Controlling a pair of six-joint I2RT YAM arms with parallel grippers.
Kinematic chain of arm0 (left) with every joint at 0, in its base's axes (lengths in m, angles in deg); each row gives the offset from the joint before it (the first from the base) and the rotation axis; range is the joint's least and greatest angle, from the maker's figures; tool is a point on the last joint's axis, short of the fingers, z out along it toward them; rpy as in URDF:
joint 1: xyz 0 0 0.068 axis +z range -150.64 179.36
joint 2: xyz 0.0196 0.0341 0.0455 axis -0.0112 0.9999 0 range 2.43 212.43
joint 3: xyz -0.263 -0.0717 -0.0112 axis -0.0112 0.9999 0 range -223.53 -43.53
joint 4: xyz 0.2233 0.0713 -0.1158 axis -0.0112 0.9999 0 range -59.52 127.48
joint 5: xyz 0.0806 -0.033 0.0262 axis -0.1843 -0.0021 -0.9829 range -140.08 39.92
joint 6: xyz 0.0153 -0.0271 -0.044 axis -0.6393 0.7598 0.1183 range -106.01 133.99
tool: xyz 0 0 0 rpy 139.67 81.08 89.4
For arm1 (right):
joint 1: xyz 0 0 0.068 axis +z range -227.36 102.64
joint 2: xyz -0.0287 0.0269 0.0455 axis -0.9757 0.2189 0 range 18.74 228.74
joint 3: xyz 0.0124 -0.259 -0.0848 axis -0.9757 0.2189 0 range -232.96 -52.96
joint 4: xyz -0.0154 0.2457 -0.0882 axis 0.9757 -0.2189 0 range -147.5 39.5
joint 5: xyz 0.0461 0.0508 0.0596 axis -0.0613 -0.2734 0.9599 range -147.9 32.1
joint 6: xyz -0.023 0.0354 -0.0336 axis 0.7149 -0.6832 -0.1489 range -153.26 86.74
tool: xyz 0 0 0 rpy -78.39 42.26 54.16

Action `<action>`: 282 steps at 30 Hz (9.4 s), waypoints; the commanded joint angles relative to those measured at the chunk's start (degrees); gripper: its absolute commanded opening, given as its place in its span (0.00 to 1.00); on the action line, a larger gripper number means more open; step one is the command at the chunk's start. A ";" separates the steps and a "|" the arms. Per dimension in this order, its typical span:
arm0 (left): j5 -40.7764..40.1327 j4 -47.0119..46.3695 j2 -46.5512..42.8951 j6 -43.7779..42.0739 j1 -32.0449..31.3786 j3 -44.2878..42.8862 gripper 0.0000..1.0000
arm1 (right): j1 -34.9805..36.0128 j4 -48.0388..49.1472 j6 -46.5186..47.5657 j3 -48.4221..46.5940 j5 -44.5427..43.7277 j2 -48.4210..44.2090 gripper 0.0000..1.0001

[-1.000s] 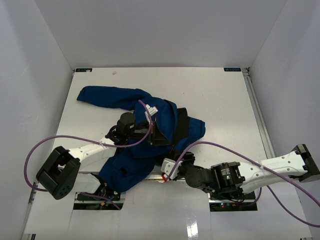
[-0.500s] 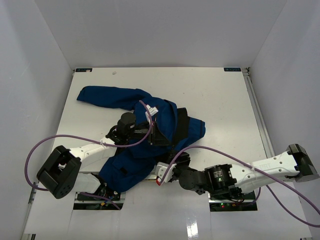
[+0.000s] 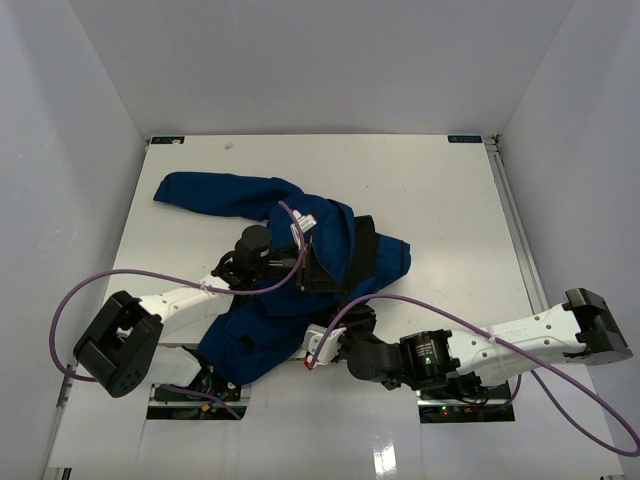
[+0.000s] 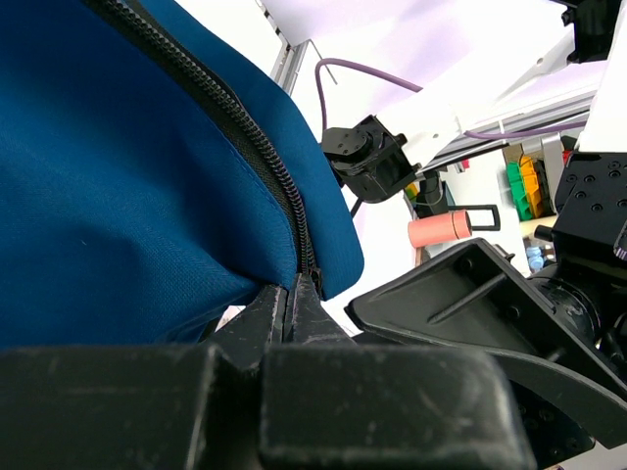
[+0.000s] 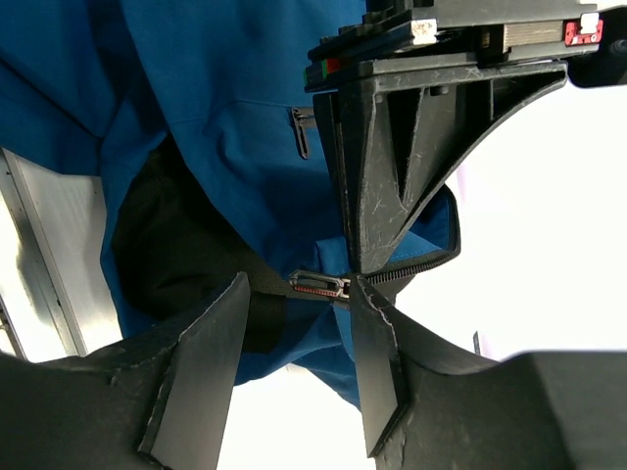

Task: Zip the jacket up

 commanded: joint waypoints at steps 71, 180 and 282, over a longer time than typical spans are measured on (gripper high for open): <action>2.98 -3.14 -0.38 -0.16 0.27 0.96 0.00 | -7.48 9.46 -3.19 -0.43 1.29 -0.18 0.12; 2.81 -1.81 -0.30 -0.77 0.36 0.52 0.00 | -38.69 -19.21 -18.41 -15.83 62.24 -5.49 0.51; 3.61 -2.18 -0.45 -0.40 0.28 0.43 0.00 | -26.13 -12.90 -23.12 -12.11 25.16 -2.82 0.08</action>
